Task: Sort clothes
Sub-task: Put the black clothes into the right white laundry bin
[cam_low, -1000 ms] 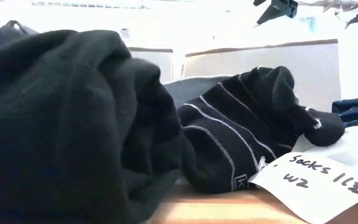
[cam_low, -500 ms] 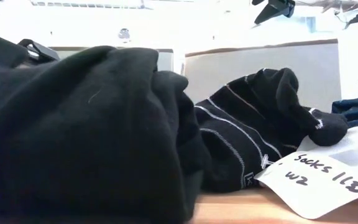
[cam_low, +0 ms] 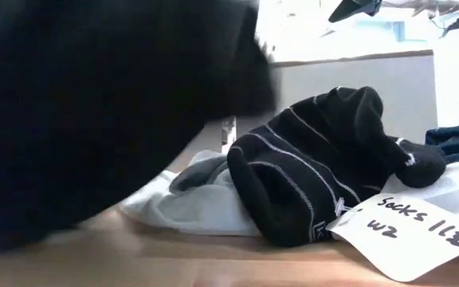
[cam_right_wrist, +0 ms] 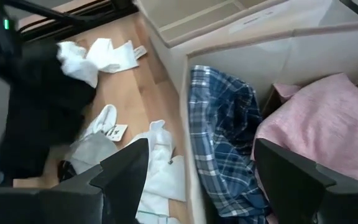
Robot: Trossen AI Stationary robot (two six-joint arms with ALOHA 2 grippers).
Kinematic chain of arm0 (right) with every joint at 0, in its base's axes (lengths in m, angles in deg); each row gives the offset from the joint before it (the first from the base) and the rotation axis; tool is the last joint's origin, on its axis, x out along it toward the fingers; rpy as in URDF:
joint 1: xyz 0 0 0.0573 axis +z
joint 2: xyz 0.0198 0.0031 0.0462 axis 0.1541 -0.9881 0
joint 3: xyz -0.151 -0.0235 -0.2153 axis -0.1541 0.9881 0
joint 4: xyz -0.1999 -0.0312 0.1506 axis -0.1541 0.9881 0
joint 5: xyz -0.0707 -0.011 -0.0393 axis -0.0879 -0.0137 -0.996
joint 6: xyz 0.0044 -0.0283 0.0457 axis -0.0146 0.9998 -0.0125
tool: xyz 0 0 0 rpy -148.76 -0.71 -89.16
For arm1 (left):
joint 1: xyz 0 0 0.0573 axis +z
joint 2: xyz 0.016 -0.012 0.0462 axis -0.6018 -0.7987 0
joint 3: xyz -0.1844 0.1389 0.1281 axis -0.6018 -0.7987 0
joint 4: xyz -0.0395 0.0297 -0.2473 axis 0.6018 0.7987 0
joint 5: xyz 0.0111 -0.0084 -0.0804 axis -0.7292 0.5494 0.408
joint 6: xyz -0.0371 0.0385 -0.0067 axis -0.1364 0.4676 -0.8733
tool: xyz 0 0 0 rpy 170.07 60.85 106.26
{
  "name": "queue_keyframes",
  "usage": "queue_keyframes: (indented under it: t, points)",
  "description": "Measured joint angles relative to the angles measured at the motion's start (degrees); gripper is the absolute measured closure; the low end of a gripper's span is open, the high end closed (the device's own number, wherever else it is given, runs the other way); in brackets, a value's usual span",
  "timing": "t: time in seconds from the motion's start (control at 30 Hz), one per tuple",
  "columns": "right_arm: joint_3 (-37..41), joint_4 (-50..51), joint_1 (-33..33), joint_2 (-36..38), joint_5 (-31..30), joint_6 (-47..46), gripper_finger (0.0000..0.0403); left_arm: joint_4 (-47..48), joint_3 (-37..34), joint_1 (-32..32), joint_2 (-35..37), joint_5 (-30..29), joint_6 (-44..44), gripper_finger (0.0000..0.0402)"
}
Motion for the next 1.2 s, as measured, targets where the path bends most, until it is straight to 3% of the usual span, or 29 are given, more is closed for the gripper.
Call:
queue_keyframes:
  t: [0.33, 0.53, 0.63, 0.87, 1.03, 1.2]
  points:
    - [0.00, -1.21, 8.95, 0.00, -4.93, 1.04, 0.0097, -2.29, 0.07, 0.07, 18.32, -18.67, 10.64, 0.0321]
    - [3.81, -11.48, 15.11, -0.80, -6.82, 2.60, 0.0097, -11.89, 0.11, 0.78, 22.91, -20.69, 23.27, 0.0321]
    - [6.73, -19.75, 17.07, -1.97, -7.14, 6.29, 0.0097, -15.01, 0.11, 1.95, 23.37, -18.42, 28.39, 0.0321]
    - [10.01, -40.11, 18.66, -8.85, -8.26, 20.70, 0.0097, -21.94, 0.11, 6.85, 22.63, -2.50, 32.45, 0.0321]
    - [10.10, -53.64, 18.84, -14.10, -8.09, 30.63, 0.0097, -24.00, 0.12, 9.88, 21.85, 4.16, 34.03, 0.0321]
    - [10.08, -63.70, 19.36, -18.36, 0.03, 35.37, 0.0097, -24.52, 0.13, 13.31, 21.85, 5.31, 34.14, 0.0321]
